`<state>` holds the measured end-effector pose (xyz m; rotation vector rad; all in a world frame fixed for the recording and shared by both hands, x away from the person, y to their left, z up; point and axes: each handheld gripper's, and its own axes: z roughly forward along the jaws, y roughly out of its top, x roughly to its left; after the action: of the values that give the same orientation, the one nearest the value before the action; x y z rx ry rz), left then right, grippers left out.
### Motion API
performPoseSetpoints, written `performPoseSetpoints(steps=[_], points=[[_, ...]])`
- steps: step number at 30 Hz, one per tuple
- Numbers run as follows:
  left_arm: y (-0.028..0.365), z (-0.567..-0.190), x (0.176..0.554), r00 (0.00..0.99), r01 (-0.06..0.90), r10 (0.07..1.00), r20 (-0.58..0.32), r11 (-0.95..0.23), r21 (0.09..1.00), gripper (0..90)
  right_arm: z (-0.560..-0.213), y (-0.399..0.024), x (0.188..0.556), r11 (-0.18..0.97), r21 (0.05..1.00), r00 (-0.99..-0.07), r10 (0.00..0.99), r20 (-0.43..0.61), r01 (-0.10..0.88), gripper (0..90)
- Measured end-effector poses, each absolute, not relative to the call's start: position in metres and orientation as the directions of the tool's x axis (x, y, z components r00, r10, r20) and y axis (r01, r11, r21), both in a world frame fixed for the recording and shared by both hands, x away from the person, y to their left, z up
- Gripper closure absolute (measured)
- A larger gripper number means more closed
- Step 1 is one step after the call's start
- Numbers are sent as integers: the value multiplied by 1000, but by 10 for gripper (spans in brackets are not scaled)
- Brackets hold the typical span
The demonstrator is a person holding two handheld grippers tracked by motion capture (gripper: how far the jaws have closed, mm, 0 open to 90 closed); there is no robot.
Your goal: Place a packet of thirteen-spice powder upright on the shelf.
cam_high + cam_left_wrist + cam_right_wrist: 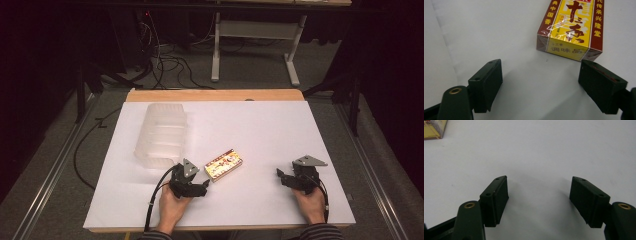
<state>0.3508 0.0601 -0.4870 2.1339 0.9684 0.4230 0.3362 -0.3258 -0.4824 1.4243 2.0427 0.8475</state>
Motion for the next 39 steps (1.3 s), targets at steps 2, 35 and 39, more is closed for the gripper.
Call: performPoseSetpoints(steps=[2, 35, 39], points=[[60, -487, 351, 660, 506, 751, -6, -439, 742, 199, -483, -326, 336, 254, 735, -321, 946, -51, 629, 311], [62, -470, 346, 676, 458, 737, -6, -414, 787, 204, -482, -327, 335, 236, 748, -308, 950, -44, 620, 316], [59, -465, 346, 681, 445, 732, -20, -392, 805, 203, -481, -329, 333, 226, 759, -312, 950, -31, 611, 314]])
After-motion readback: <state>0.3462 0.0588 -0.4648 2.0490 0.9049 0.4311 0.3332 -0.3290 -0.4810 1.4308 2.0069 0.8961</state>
